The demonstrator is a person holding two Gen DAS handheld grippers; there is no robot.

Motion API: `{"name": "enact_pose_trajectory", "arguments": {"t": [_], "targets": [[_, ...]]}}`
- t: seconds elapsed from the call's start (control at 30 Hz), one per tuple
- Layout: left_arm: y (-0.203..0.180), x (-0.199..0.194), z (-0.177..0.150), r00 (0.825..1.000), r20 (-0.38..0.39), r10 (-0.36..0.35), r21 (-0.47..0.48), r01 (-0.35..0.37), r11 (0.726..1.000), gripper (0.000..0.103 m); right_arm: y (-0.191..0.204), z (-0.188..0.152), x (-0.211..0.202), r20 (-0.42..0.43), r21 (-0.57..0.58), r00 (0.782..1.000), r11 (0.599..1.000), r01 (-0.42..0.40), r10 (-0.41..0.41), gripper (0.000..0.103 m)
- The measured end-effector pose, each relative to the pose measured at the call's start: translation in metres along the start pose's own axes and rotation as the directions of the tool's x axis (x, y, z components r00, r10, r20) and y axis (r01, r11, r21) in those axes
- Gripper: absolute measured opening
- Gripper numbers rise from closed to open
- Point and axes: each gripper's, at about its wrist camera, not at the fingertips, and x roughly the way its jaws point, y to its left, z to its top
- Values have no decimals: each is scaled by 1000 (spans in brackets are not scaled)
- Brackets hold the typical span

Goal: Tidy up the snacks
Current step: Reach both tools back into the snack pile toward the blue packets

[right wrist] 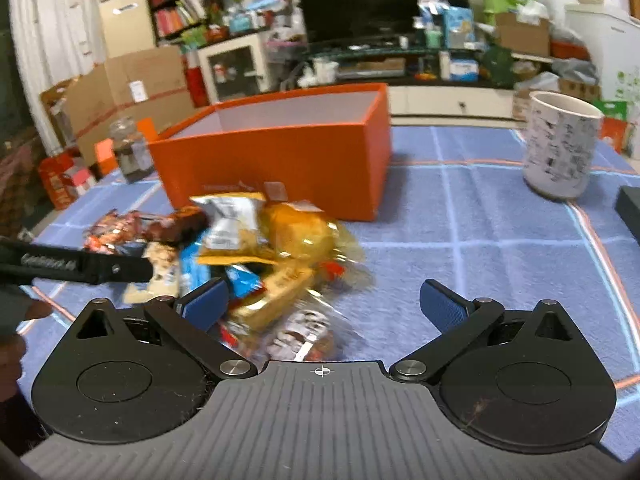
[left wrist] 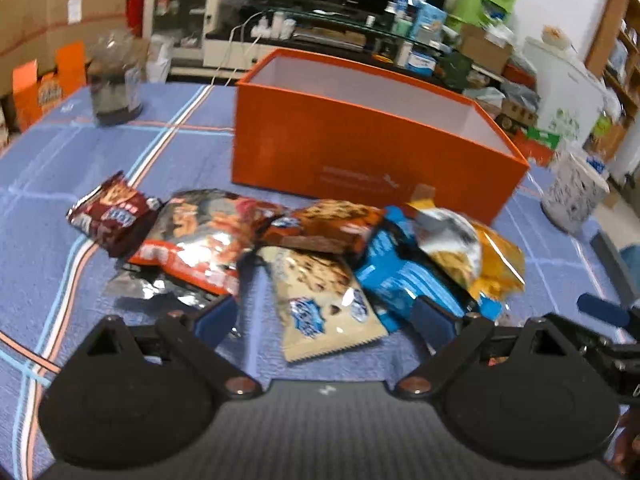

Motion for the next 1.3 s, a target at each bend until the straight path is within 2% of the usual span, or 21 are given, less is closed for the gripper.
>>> {"name": "enact_pose_trajectory", "arguments": {"t": [0.13,0.27,0.4,0.47,0.57,0.63,0.73,0.8,0.87,1.03,1.17,1.27,1.3], "targets": [[8,5,17,999,6,-47,-33,47,998,93,17,12,14,11,-18,999,999,-43,44,96],[-3,19,41,990,-13,-142,-10,141,990,93,43,22,31,43,-117,995,990,-79,84,96],[-22,42,63,965,-78,-250,56,254,965,92,61,26,51,56,-209,997,977,-49,62,94],[-29,53,70,946,-114,-305,92,316,944,91,62,30,62,33,-202,997,977,-64,72,84],[-34,69,75,917,-168,-360,125,383,915,80,63,31,72,27,-191,995,978,-85,92,82],[-35,77,74,915,-186,-358,118,383,916,69,69,31,74,23,-214,995,972,-94,101,80],[-34,76,68,918,-183,-352,133,378,916,60,78,26,75,-6,-246,992,962,-122,125,79],[-30,72,61,913,-197,-356,116,383,917,56,84,23,72,-27,-265,989,953,-149,147,79],[-27,66,51,915,-196,-353,104,378,920,57,88,21,67,-63,-261,985,950,-173,162,79],[-17,40,20,914,-211,-346,68,367,928,55,95,4,47,-127,-207,959,938,-277,255,80],[-12,13,-12,912,-219,-347,57,367,928,56,109,-20,18,-169,-207,938,920,-333,302,86],[-13,-4,-33,918,-225,-326,76,350,934,56,115,-40,2,-192,-225,924,902,-369,331,87],[-13,-10,-39,928,-214,-304,91,329,940,59,116,-46,-3,-207,-227,916,893,-388,345,88]]}}
